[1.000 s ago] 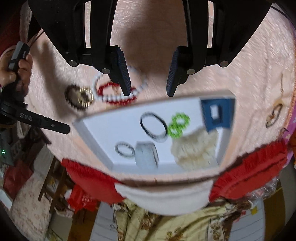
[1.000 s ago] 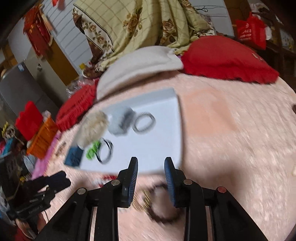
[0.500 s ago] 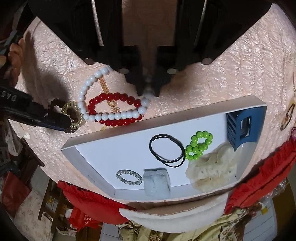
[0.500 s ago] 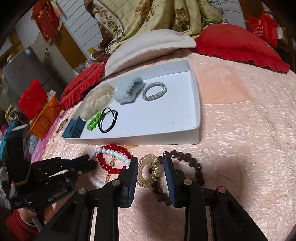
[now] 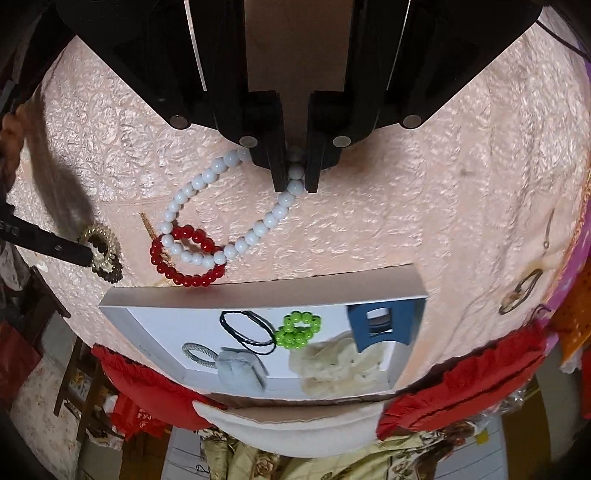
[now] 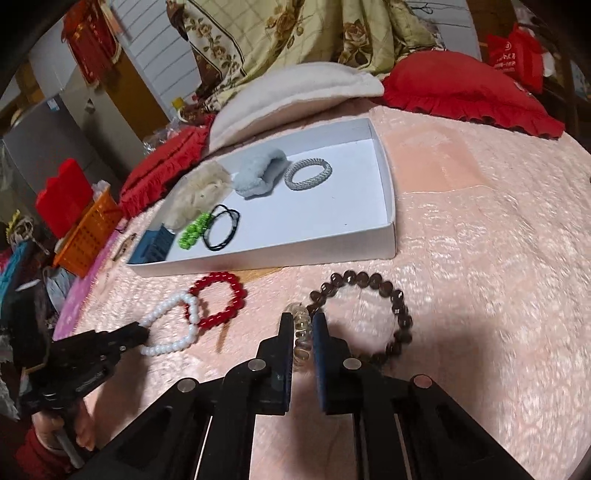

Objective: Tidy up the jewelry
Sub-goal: 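Grasp the white-and-red bead necklace with the left tool while the right tool grasps the gold coil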

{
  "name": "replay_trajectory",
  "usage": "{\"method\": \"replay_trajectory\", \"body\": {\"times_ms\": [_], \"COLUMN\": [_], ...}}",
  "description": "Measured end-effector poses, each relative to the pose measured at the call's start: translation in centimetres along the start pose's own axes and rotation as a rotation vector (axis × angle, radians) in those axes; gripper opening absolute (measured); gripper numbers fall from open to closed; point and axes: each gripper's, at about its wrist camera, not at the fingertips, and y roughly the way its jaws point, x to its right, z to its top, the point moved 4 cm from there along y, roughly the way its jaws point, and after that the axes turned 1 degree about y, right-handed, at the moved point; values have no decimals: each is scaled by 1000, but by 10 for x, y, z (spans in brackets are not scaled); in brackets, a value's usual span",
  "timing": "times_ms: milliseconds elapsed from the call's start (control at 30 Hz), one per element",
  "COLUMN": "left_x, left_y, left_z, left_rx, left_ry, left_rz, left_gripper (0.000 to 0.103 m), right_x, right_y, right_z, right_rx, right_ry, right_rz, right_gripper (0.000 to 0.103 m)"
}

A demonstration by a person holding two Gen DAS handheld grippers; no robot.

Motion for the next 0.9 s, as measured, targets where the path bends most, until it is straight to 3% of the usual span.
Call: {"method": "replay_trajectory", "body": {"times_ms": [300, 367, 500, 633, 900], "left_x": [2, 2, 6, 12, 7], "left_y": [3, 6, 9, 8, -17], "left_z": [3, 6, 10, 10, 8], "left_rx": [13, 17, 30, 32, 44], "left_ry": [16, 9, 14, 38, -28], "left_rz": [18, 12, 32, 42, 1], "left_gripper": [12, 20, 22, 9, 8], "right_x": [-16, -17, -19, -24, -22], "right_y": [-8, -2, 8, 12, 11], "right_z": [-23, -27, -33, -37, -36], "right_rx": [-44, -59, -74, -79, -62], "right_ry": [76, 96, 105, 82, 80], "right_rz": [154, 166, 163, 150, 142], "right_gripper": [9, 9, 9, 9, 9]}}
